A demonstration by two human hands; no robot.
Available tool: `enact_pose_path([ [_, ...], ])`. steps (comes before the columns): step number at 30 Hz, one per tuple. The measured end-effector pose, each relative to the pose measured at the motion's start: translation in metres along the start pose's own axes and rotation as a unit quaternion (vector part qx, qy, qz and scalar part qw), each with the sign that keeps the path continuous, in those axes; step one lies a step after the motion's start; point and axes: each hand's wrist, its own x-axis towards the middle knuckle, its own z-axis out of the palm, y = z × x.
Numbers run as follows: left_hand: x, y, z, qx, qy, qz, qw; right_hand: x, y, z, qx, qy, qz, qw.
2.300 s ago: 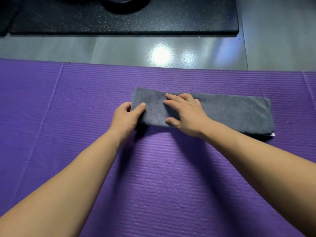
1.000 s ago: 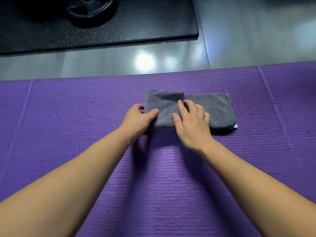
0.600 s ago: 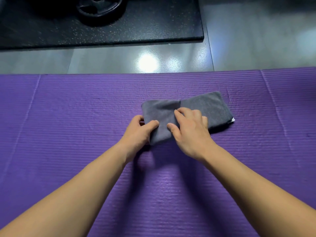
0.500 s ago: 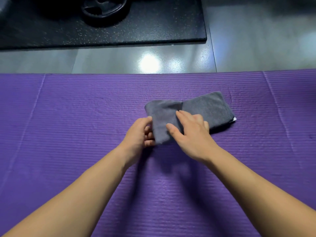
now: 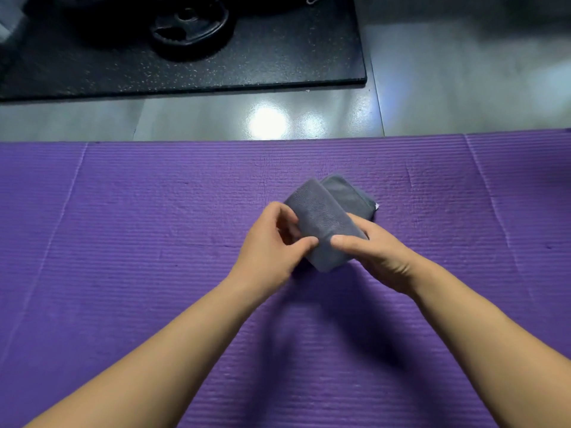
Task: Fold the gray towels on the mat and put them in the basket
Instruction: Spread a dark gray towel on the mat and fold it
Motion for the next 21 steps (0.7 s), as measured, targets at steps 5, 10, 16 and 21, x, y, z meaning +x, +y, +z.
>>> enact_pose_path([
  [5, 0.038, 0.002, -0.016, 0.179, -0.085, 0.079, 0.977, 0.005, -0.003, -0.015, 0.079, 0.010, 0.059, 0.995],
  [10, 0.058, -0.010, -0.010, 0.053, -0.155, -0.012, 0.986, 0.016, -0.002, -0.012, 0.121, 0.107, 0.085, 0.983],
  [16, 0.067, -0.022, 0.016, 0.060, -0.079, -0.042, 0.994, 0.017, 0.021, -0.002, -0.077, 0.307, 0.030, 0.948],
  [21, 0.076, -0.019, 0.026, 0.165, -0.029, -0.108, 0.980, 0.022, 0.015, -0.010, -0.193, 0.305, 0.091, 0.928],
])
